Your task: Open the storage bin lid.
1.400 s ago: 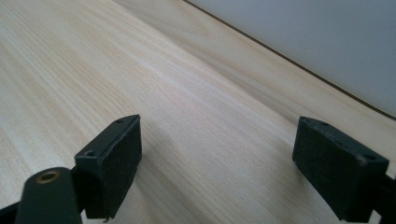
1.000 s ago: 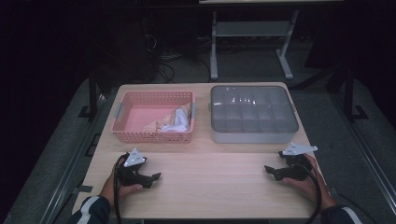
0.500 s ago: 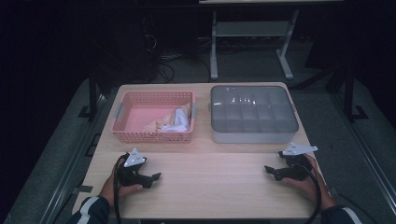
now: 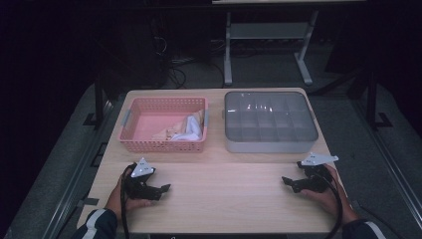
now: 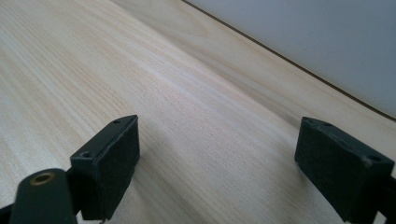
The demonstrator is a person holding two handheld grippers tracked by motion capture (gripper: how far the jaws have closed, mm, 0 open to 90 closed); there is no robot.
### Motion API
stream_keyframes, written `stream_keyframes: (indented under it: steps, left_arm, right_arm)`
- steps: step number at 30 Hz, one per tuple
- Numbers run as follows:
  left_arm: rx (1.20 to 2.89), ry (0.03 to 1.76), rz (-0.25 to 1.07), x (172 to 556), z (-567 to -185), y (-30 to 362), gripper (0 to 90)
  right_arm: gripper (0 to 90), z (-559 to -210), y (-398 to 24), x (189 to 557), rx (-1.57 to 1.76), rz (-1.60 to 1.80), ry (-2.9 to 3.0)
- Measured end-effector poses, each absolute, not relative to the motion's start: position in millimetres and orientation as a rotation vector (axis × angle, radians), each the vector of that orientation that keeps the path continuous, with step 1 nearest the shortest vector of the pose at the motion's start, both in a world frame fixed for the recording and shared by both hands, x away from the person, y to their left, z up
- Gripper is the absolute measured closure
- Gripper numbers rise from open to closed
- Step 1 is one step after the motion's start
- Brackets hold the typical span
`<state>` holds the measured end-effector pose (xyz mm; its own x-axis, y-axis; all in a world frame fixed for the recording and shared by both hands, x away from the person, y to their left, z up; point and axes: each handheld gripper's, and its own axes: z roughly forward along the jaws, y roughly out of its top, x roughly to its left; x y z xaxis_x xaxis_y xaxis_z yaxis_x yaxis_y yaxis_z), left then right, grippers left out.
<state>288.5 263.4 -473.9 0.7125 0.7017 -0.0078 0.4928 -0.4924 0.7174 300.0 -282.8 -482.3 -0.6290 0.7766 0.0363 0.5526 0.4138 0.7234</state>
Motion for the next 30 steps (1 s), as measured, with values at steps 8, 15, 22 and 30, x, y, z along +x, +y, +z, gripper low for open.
stream_keyframes:
  steps: [8,15,22,30]
  left_arm:
    - [2.16,0.854,0.332,288,-466,260,13.5]
    - [2.156,0.804,0.311,285,-457,244,13.6]
    - [2.126,0.759,0.31,290,-442,227,13.7]
    - [2.075,0.714,0.329,297,-420,207,13.7]
  right_arm:
    - [13.7,-482,-283,300,1.151,1.041,2.368]
    - [14.0,-482,-283,300,1.137,1.047,2.376]
    - [19.6,-481,-283,299,1.091,1.058,2.397]
    - [21.3,-446,-299,292,1.045,1.151,2.326]
